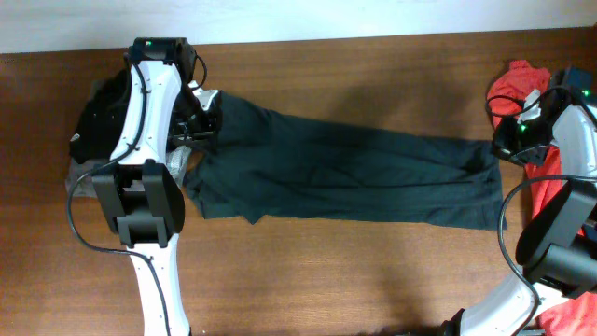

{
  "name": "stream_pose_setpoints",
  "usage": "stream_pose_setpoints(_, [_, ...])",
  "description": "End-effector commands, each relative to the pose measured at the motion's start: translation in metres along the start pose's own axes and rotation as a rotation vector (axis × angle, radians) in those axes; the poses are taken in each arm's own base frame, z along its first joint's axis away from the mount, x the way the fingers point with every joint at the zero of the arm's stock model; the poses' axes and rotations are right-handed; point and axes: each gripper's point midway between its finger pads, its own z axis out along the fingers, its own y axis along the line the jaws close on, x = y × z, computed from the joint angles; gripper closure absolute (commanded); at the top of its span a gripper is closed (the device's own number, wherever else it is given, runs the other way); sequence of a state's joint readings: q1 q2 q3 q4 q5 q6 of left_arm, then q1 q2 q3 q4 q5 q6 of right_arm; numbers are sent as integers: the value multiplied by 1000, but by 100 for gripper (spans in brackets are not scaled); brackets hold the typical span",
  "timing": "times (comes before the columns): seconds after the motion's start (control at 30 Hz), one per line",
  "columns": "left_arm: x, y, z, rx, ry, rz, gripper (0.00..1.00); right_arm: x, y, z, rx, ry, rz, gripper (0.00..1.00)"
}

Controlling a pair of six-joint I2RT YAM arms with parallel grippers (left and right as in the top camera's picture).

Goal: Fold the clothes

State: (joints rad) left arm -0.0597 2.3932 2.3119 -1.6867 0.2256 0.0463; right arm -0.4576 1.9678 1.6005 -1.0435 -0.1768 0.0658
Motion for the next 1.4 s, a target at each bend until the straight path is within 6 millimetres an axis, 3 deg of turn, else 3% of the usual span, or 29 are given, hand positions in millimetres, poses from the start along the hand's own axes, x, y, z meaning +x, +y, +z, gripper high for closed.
stream_pose_setpoints(0.0, [4,-1,-18,-11,-43,12,70,-3,-1,-13,8,-34,-7,64])
stream_pose_setpoints(0.13, [2,-6,-39,-9,-111,27,57,-10,19,-29,-148,-69,-6,63])
stream_pose_setpoints(0.23, [3,-13,-74,-16,-216,49,43,-17,40,-66,-323,-150,-41,59])
stream_pose_setpoints(0.27, [6,-15,-90,-20,-262,55,39,-19,45,-87,-376,-194,-45,58])
stream_pose_setpoints(0.33, [12,-16,-116,-35,-336,61,38,-18,45,-113,-405,-248,-47,54])
stream_pose_setpoints(0.37, [19,-13,-138,-53,-400,60,38,-14,42,-133,-404,-289,-44,51])
stream_pose_setpoints(0.47, [35,-8,-176,-87,-514,52,38,5,37,-168,-389,-337,-39,43])
stream_pose_setpoints(0.53, [44,-9,-196,-90,-580,54,34,22,39,-178,-384,-315,-25,38])
stream_pose_setpoints(0.63, [57,-14,-205,-90,-595,61,31,50,35,-173,-326,-212,11,37])
stream_pose_setpoints(0.77, [62,-16,-191,-66,-541,55,32,77,20,-153,-195,-86,36,37])
stream_pose_setpoints(0.93, [74,-14,-124,-1,-301,25,41,99,20,-132,-194,13,56,37])
stream_pose_setpoints(1.03, [93,-19,-74,21,-117,64,44,112,18,-123,-192,67,68,37])
stream_pose_setpoints(1.1, [103,-23,-53,20,-43,99,44,120,18,-118,-193,103,77,37])
stream_pose_setpoints(1.37, [104,-47,31,-16,39,227,43,142,17,-80,-193,185,64,34])
